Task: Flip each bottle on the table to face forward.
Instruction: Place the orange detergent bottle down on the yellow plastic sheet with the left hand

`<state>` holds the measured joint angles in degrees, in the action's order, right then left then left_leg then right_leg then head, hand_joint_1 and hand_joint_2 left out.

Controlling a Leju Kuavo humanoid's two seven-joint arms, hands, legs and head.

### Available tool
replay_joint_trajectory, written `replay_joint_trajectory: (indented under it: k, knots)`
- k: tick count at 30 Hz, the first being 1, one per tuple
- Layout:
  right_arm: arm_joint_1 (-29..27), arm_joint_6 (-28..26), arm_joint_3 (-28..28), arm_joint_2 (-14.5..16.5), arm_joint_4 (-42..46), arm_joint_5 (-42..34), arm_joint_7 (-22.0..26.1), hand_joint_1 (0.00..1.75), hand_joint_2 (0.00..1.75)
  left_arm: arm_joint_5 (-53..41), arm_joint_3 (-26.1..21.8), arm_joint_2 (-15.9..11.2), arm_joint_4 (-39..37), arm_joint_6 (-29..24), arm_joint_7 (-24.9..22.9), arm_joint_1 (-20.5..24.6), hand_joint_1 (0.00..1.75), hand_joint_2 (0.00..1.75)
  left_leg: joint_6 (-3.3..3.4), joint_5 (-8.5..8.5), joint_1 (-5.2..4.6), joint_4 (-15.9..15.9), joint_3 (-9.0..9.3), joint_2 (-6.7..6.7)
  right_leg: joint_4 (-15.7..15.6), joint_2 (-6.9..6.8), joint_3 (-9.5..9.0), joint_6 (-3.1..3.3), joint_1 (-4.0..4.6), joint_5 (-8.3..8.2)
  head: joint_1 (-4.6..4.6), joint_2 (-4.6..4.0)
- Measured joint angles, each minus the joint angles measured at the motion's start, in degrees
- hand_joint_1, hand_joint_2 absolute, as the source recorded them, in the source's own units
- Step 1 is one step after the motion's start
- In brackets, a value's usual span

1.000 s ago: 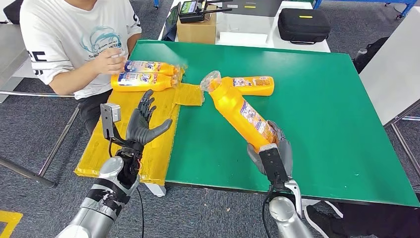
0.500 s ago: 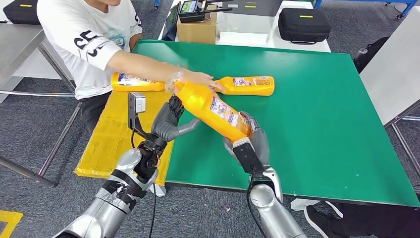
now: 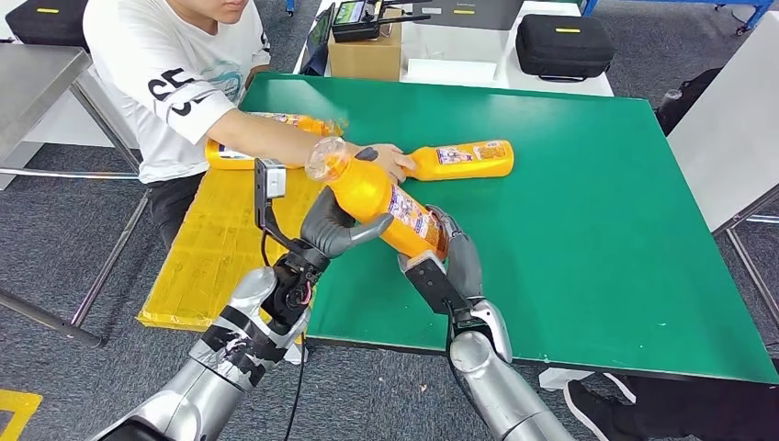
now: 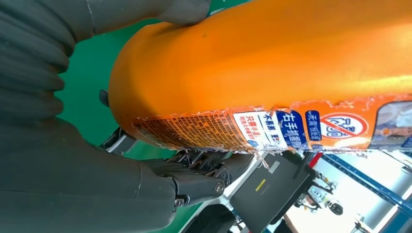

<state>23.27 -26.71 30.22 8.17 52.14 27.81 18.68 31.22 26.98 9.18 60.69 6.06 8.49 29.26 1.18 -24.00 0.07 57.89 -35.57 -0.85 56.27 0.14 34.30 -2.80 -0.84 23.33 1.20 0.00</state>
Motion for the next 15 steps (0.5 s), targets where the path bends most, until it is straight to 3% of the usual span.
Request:
replay_joint_trajectory:
  k: [3,8,9,12,15]
  knots:
    - [0.4,-0.1,0.2,0.3,-0.6,-0.1,0.0,1.75,1.75,0.9,0.2,0.0,0.3,-0.3,0.0,0.0,1.75,1.75,0.0,0.0,0.0,0.0,0.0,0.0,0.0,0.0,0.0,0.0,0.0,0.0,0.0,-0.01]
    - [0.6,-0.6,0.2,0.6,-1.1,-0.5,0.0,1.5,1.75,1.8,0.2,0.0,0.6,-0.8,0.5,-0.1,1.75,1.75,0.0,0.0,0.0,0.0,0.0,0.0,0.0,0.0,0.0,0.0,0.0,0.0,0.01,0.0]
    - [0.6,-0.7,0.2,0.7,-1.2,-0.6,0.0,1.2,1.75,1.9,0.2,0.0,0.6,-1.0,0.6,-0.1,1.75,1.75,0.0,0.0,0.0,0.0,0.0,0.0,0.0,0.0,0.0,0.0,0.0,0.0,0.0,0.0]
    - [0.6,-0.8,0.2,0.8,-1.2,-1.0,0.0,0.08,1.75,2.2,0.1,0.0,0.8,-1.4,0.7,-0.1,1.75,1.75,0.0,0.0,0.0,0.0,0.0,0.0,0.0,0.0,0.0,0.0,0.0,0.0,0.0,0.0]
    - [0.6,-0.9,0.2,0.9,-1.2,-1.9,0.1,0.0,1.75,2.6,0.1,0.0,1.0,-2.0,1.2,-0.2,1.75,1.75,0.0,0.0,0.0,0.0,0.0,0.0,0.0,0.0,0.0,0.0,0.0,0.0,0.01,0.0]
